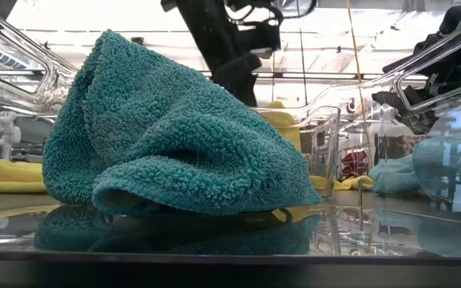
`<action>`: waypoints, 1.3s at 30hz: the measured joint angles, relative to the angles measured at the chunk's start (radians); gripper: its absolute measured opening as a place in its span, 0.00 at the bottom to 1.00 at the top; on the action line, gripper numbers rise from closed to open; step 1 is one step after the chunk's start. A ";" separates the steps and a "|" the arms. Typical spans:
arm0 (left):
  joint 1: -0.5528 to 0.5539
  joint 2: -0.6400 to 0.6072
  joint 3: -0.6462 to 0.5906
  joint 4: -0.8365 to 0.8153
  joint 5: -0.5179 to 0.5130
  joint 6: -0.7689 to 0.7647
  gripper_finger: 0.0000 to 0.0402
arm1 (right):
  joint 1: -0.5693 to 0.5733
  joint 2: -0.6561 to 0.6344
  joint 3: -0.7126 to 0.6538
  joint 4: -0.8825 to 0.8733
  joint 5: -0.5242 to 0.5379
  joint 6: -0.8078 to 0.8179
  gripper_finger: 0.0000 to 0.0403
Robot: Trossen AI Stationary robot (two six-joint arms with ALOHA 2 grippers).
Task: Sort microfiber towel by color & place in baskets
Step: Put the yellow microfiber cloth into the top transparent bin
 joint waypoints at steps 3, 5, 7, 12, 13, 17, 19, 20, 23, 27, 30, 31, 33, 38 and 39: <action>0.000 0.018 0.000 -0.033 0.062 -0.044 0.03 | 0.000 0.000 0.000 0.000 0.000 0.000 0.53; -0.001 0.020 0.000 -0.052 0.103 -0.072 0.03 | 0.000 0.000 0.000 0.000 0.000 0.000 0.53; -0.001 0.020 0.000 -0.078 0.130 -0.092 0.04 | 0.000 0.000 0.000 0.000 0.000 0.000 0.53; -0.009 0.015 0.000 -0.122 0.199 -0.118 0.14 | 0.000 0.000 0.000 0.000 0.000 0.000 0.53; -0.012 0.013 0.000 -0.126 0.212 -0.118 0.17 | 0.000 0.000 0.000 0.000 0.000 0.000 0.53; -0.026 0.011 0.008 -0.145 0.245 -0.118 0.29 | 0.000 0.000 0.000 0.000 0.000 0.000 0.53; -0.032 0.011 0.038 -0.176 0.248 -0.117 0.35 | 0.000 0.000 0.000 0.000 0.000 0.000 0.53; -0.036 0.011 0.057 -0.191 0.248 -0.114 0.38 | 0.000 0.000 0.000 0.000 0.000 0.000 0.53; -0.043 0.009 0.119 -0.239 0.230 -0.093 0.45 | 0.000 0.000 0.000 0.000 0.000 0.000 0.53; -0.057 0.009 0.207 -0.309 0.081 -0.044 0.49 | 0.000 0.000 0.000 0.000 0.000 0.000 0.53; -0.054 0.008 0.224 -0.321 -0.063 0.000 0.49 | 0.000 0.000 0.000 0.000 0.000 0.000 0.53; -0.047 0.009 0.224 -0.321 -0.094 0.019 0.49 | 0.000 0.000 0.000 0.000 0.000 0.000 0.53; -0.027 0.009 0.224 -0.329 -0.120 0.039 0.49 | 0.000 0.000 0.000 0.000 0.000 0.000 0.53; 0.048 0.011 0.202 -0.338 -0.082 0.041 0.49 | 0.000 0.000 0.000 0.000 0.000 0.000 0.53; 0.063 0.011 0.200 -0.339 -0.084 0.041 0.49 | 0.000 0.000 0.000 0.000 0.000 0.000 0.53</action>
